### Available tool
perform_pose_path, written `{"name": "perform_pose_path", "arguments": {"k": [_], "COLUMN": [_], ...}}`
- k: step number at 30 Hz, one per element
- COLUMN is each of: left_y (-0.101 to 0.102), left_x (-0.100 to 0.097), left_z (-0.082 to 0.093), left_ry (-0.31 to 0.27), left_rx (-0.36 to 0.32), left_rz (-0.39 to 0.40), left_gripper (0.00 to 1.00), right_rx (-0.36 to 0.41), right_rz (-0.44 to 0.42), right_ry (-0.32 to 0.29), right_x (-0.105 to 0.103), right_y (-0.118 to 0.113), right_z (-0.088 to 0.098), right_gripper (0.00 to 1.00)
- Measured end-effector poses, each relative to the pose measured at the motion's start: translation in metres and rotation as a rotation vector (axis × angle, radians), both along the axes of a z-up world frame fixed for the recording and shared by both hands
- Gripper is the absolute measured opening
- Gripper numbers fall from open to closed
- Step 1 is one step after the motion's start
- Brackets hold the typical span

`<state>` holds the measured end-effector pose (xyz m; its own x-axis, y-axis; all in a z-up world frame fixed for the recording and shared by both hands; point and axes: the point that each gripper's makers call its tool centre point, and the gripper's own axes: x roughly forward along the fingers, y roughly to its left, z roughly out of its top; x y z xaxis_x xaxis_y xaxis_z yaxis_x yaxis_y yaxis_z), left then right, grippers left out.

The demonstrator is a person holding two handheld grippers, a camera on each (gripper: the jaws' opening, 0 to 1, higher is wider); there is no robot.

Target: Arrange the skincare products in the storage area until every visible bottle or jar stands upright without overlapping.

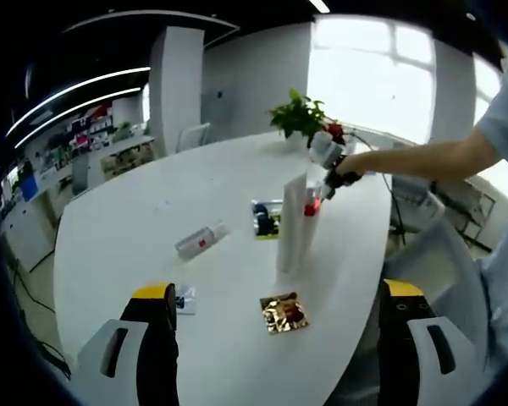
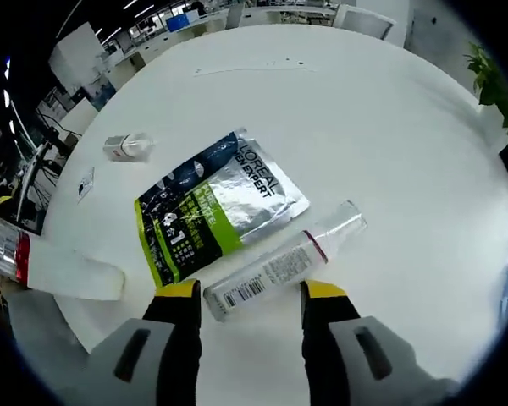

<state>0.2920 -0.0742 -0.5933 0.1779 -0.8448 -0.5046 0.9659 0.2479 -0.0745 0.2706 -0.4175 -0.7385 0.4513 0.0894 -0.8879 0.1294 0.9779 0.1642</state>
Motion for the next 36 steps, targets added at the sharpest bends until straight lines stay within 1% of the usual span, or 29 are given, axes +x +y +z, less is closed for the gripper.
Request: {"name": "perform_pose_path", "arguments": {"k": [3, 4, 6, 8, 9, 11, 17, 20, 23, 24, 25, 26, 27, 28, 30, 32, 34, 36], "left_y": [0.0, 0.0, -0.001, -0.002, -0.002, -0.002, -0.002, -0.003, -0.003, -0.003, -0.003, -0.003, -0.002, -0.002, -0.003, -0.003, -0.003, -0.003], "left_x": [0.0, 0.0, -0.001, -0.002, -0.003, -0.003, -0.002, -0.003, -0.005, -0.004, -0.004, -0.004, -0.003, -0.003, -0.003, -0.003, -0.002, -0.003], "left_z": [-0.001, -0.001, -0.001, -0.001, -0.001, -0.001, -0.002, -0.002, -0.002, -0.002, -0.002, -0.002, -0.003, -0.003, -0.002, -0.002, -0.003, -0.004], "left_ry": [0.002, 0.002, 0.004, 0.005, 0.006, 0.007, 0.009, 0.01, 0.01, 0.01, 0.011, 0.012, 0.012, 0.011, 0.011, 0.014, 0.014, 0.016], "left_rx": [0.002, 0.003, 0.002, 0.001, 0.001, 0.002, 0.001, 0.003, 0.008, 0.008, 0.008, 0.009, 0.011, 0.013, 0.013, 0.008, 0.014, 0.016], "left_rz": [0.001, 0.0, -0.003, -0.007, -0.008, -0.009, -0.006, -0.008, -0.015, -0.015, -0.013, -0.012, -0.013, -0.014, -0.012, -0.009, -0.01, -0.013], "left_gripper": [0.97, 0.97, 0.97, 0.97, 0.97, 0.97, 0.97, 0.97, 0.97, 0.97, 0.97, 0.97, 0.97, 0.97, 0.97, 0.97, 0.97, 0.97], "right_rx": [0.016, 0.005, 0.011, -0.006, -0.042, -0.067, -0.067, -0.082, -0.102, -0.098, -0.104, -0.134, -0.188, -0.167, -0.146, -0.151, -0.162, -0.162], "right_rz": [-0.039, -0.048, -0.047, -0.007, 0.033, 0.059, 0.045, 0.033, 0.044, 0.052, 0.065, 0.084, 0.098, 0.088, 0.071, 0.066, 0.094, 0.102], "right_ry": [0.013, 0.011, 0.011, 0.04, 0.074, 0.093, 0.082, 0.094, 0.123, 0.127, 0.147, 0.176, 0.211, 0.202, 0.191, 0.192, 0.204, 0.211], "right_x": [0.0, 0.001, 0.003, 0.0, -0.004, -0.008, -0.009, -0.009, -0.01, -0.01, -0.01, -0.013, -0.016, -0.014, -0.012, -0.011, -0.012, -0.012], "right_y": [-0.005, -0.008, -0.01, -0.01, -0.014, -0.017, -0.025, -0.032, -0.038, -0.038, -0.039, -0.044, -0.053, -0.051, -0.052, -0.054, -0.055, -0.055], "right_z": [0.0, 0.0, 0.0, -0.001, -0.003, -0.004, -0.004, -0.005, -0.006, -0.006, -0.006, -0.006, -0.007, -0.008, -0.007, -0.007, -0.007, -0.007], "right_gripper": [0.47, 0.47, 0.46, 0.46, 0.46, 0.46, 0.4, 0.36, 0.33, 0.33, 0.34, 0.34, 0.33, 0.31, 0.3, 0.29, 0.27, 0.27]}}
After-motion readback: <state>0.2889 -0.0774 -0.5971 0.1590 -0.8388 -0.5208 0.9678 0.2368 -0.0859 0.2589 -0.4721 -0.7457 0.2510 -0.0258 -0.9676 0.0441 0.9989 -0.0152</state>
